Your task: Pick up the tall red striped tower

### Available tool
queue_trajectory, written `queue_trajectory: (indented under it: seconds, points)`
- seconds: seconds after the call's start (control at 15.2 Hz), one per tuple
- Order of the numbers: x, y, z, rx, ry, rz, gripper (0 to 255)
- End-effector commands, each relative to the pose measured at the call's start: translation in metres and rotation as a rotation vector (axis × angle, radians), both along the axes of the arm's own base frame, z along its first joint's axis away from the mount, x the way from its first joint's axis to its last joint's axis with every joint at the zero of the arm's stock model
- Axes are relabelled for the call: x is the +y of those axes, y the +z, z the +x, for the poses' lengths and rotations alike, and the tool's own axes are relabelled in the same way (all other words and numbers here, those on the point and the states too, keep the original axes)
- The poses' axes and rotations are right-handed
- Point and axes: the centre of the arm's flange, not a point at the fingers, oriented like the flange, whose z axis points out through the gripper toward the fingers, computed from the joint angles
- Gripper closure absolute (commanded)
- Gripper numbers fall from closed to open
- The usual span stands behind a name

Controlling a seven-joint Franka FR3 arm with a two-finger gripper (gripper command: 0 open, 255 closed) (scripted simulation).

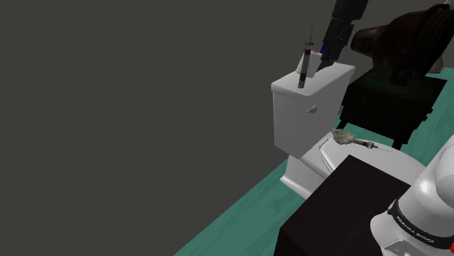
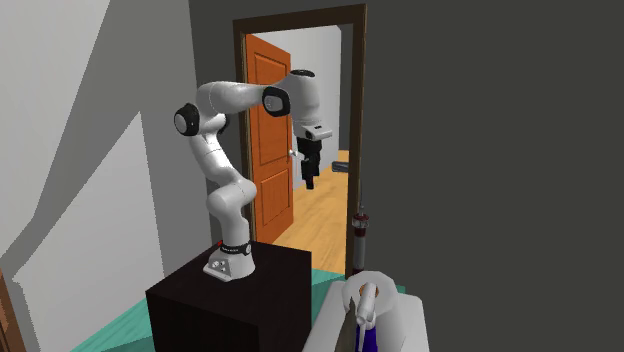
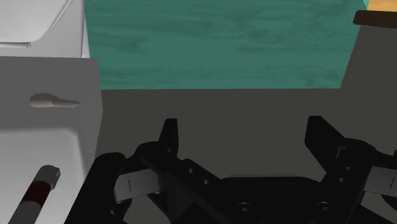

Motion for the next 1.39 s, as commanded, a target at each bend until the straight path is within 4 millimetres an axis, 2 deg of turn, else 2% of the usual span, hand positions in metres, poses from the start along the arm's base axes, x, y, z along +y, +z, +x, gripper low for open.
queue_trajectory:
  seconds: [0.0,1.25,1.32]
  points:
    - [-0.024,0.0,0.017,-0.021,-0.001,0.017,0]
    - [-0.237,-0.003,0.155,-0.208,-0.01,0.188,0]
    - [-0.239,-0.003,0.157,-0.21,-0.01,0.19,0]
